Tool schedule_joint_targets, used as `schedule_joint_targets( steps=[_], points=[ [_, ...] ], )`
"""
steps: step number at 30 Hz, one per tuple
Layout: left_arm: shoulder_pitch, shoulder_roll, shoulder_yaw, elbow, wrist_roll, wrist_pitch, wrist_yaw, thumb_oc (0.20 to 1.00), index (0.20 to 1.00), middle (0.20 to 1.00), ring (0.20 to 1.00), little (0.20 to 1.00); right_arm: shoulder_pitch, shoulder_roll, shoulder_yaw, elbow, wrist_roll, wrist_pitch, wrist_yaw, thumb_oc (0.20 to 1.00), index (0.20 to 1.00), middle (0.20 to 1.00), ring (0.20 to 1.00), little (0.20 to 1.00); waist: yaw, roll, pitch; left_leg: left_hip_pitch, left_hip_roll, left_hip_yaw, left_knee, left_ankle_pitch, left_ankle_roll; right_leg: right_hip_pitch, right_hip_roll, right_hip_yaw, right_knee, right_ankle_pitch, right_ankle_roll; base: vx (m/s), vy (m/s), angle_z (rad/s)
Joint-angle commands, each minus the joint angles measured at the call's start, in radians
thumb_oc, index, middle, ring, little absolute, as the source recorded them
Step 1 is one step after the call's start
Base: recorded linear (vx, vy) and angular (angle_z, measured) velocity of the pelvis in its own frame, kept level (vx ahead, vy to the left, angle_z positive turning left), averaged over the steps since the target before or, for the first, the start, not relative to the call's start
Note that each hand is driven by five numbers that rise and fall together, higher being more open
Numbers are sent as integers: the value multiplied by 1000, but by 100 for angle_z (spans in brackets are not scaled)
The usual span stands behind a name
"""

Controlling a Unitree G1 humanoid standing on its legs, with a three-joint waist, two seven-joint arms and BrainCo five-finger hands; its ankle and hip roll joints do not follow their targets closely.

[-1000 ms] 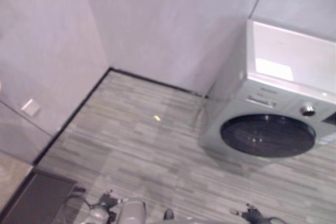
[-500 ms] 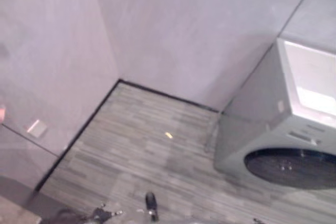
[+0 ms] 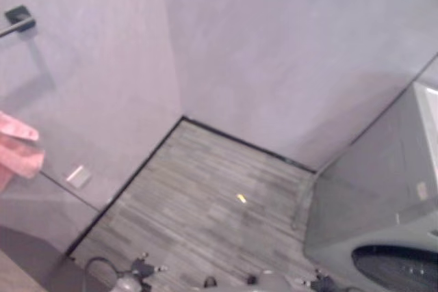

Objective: Put brush and paste in cup on sink, flatten towel.

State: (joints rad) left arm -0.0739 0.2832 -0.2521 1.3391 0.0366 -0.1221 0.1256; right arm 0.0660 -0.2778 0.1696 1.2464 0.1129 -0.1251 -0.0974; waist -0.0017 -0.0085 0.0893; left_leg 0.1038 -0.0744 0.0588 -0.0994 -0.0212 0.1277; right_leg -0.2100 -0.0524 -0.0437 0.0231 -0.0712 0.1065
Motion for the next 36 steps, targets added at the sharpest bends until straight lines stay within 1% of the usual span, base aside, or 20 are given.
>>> schedule_joint_targets(
  steps=[1, 4, 5, 6, 8, 9, 10, 11, 13, 15, 16, 17, 19, 20, 21, 23, 24, 28, 33, 36],
  points=[
    [-24, 26, 24, 0, 15, -22, 2, 1000, 1000, 1000, 1000, 1000, -18, -43, -23, 29, -44, -1, -12, 1000, 1000, 1000, 1000, 1000, 0, -28, 22, -16, 2, 42, 88, -67, -60, 47, -23, 31, -32, 161, 20, 202, -100, 74],
    [-27, 28, 18, 12, 13, -28, -1, 1000, 1000, 1000, 1000, 1000, 1, -43, -27, 55, -57, 1, 0, 1000, 1000, 1000, 1000, 1000, -22, -49, 12, -7, -1, -27, 120, -90, -72, 21, 0, 174, 5, 188, 33, 262, -181, 108],
    [-28, 31, 20, 14, 14, -24, -3, 1000, 1000, 1000, 1000, 1000, 13, -40, -33, 67, -57, 3, 4, 1000, 1000, 1000, 1000, 1000, -20, -57, 3, 1, 3, -56, 142, -96, -79, 39, -3, 159, 30, 155, 25, 297, -250, 157],
    [-25, 29, 23, 16, 8, -25, 0, 1000, 1000, 1000, 1000, 1000, 15, -37, -32, 70, -59, 5, 2, 1000, 1000, 1000, 1000, 1000, -22, -63, 1, 13, 8, -60, 138, -103, -82, 53, -3, 148, 32, 160, 22, 306, -289, 157],
    [-24, 29, 31, 21, -1, -19, 2, 1000, 1000, 1000, 1000, 1000, 13, -35, -25, 83, -69, 6, 4, 1000, 1000, 1000, 1000, 1000, -23, -69, -12, 28, 34, -81, 141, -97, -98, 66, 7, 125, 58, 135, 7, 260, -325, 85],
    [-24, 25, 34, 17, -12, -20, -1, 1000, 1000, 1000, 1000, 1000, 18, -36, -25, 87, -72, 7, 8, 1000, 1000, 1000, 1000, 1000, -22, -72, -17, 30, 48, -103, 148, -90, -111, 79, 10, 91, 64, 119, -4, 158, -231, 47],
    [-24, 25, 34, 16, -12, -20, -1, 1000, 1000, 1000, 1000, 1000, 18, -36, -25, 87, -72, 7, 8, 1000, 1000, 1000, 1000, 1000, -24, -72, -17, 31, 49, -105, 148, -90, -111, 80, 10, 89, 64, 118, -4, 207, -359, 73],
    [-20, 20, 45, 15, -34, -21, -1, 1000, 1000, 1000, 1000, 1000, 18, -42, -39, 90, -53, 2, 4, 1000, 1000, 1000, 1000, 1000, -31, -79, -33, 22, 82, -109, 147, -70, -129, 107, 9, 17, 60, 90, -19, 201, -373, 92],
    [-22, 21, 54, 8, -52, -21, -2, 1000, 1000, 1000, 1000, 1000, 17, -40, -43, 87, -38, -2, 1, 1000, 1000, 1000, 1000, 1000, -43, -90, -39, 16, 129, -58, 135, -53, -146, 128, 12, -38, 59, 62, -28, 199, -397, 131],
    [-27, 20, 56, 1, -63, -18, 5, 1000, 1000, 1000, 1000, 1000, 10, -45, -48, 78, -14, -6, -3, 1000, 1000, 1000, 1000, 1000, -62, -98, -43, 7, 164, 55, 117, -38, -151, 140, 6, -83, 58, 44, -31, 82, -201, 85],
    [-27, 20, 57, 1, -63, -18, 5, 1000, 1000, 1000, 1000, 1000, 10, -45, -48, 78, -14, -6, -3, 1000, 1000, 1000, 1000, 1000, -62, -98, -43, 7, 164, 55, 117, -38, -151, 140, 6, -83, 58, 44, -31, 30, -166, 84],
    [-33, 20, 55, 2, -62, -14, 8, 1000, 1000, 1000, 1000, 1000, 11, -50, -57, 65, 8, -9, -1, 1000, 1000, 1000, 1000, 1000, -93, -100, -47, -6, 201, 246, 99, -17, -158, 143, -3, -120, 53, 38, -33, 37, -122, 77],
    [-33, 13, 46, -1, -52, -10, 8, 1000, 1000, 1000, 1000, 1000, 19, -56, -57, 68, 3, -5, -8, 1000, 1000, 1000, 1000, 1000, -110, -88, -47, -10, 214, 332, 101, -17, -172, 167, -6, -161, 44, 24, -28, 41, -93, 89],
    [-33, 13, 46, -1, -52, -10, 8, 1000, 1000, 1000, 1000, 1000, 19, -56, -57, 68, 3, -5, -8, 1000, 1000, 1000, 1000, 1000, -111, -88, -47, -10, 214, 332, 101, -18, -172, 167, -6, -161, 44, 24, -28, 19, -51, 80],
    [-27, 10, 46, -3, -50, -8, 5, 1000, 1000, 1000, 1000, 1000, 22, -62, -55, 72, -9, -1, -13, 1000, 1000, 1000, 1000, 1000, -114, -81, -51, -18, 221, 380, 105, -1, -181, 174, -12, -194, 45, 17, -30, 12, -34, 40],
    [-21, 7, 46, -2, -51, -7, 5, 1000, 1000, 1000, 1000, 1000, 22, -64, -56, 76, -15, 3, -22, 1000, 1000, 1000, 1000, 1000, -113, -71, -55, -24, 222, 388, 105, 2, -188, 180, -18, -223, 46, 9, -33, 15, 2, 42],
    [-18, 5, 46, 0, -50, -7, 4, 1000, 1000, 1000, 1000, 1000, 20, -64, -55, 74, -18, 2, -22, 1000, 1000, 1000, 1000, 1000, -110, -69, -55, -25, 217, 371, 104, 1, -186, 184, -21, -226, 46, 9, -31, 14, 66, 42],
    [4, 0, 44, 11, -37, -7, 1, 1000, 1000, 1000, 1000, 1000, -3, -64, -42, 63, -41, 3, -30, 1000, 1000, 1000, 1000, 1000, -89, -48, -55, -13, 177, 313, 70, -31, -163, 192, -50, -233, 46, 32, -13, -8, 133, 20],
    [19, 3, 39, 15, -23, -9, 0, 1000, 1000, 1000, 1000, 1000, -24, -56, -20, 34, -63, -1, -34, 1000, 1000, 1000, 1000, 1000, -74, -34, -58, -1, 146, 280, 41, -36, -145, 199, -73, -232, 35, 60, 2, -18, 183, 15],
    [22, 5, 23, 8, 3, -16, 10, 1000, 1000, 1000, 1000, 1000, -41, -44, -2, -3, -80, -9, -39, 1000, 1000, 1000, 1000, 1000, -63, -20, -57, 3, 113, 249, 27, -47, -124, 205, -100, -233, 31, 83, 19, -23, 254, 18]
  ],
)
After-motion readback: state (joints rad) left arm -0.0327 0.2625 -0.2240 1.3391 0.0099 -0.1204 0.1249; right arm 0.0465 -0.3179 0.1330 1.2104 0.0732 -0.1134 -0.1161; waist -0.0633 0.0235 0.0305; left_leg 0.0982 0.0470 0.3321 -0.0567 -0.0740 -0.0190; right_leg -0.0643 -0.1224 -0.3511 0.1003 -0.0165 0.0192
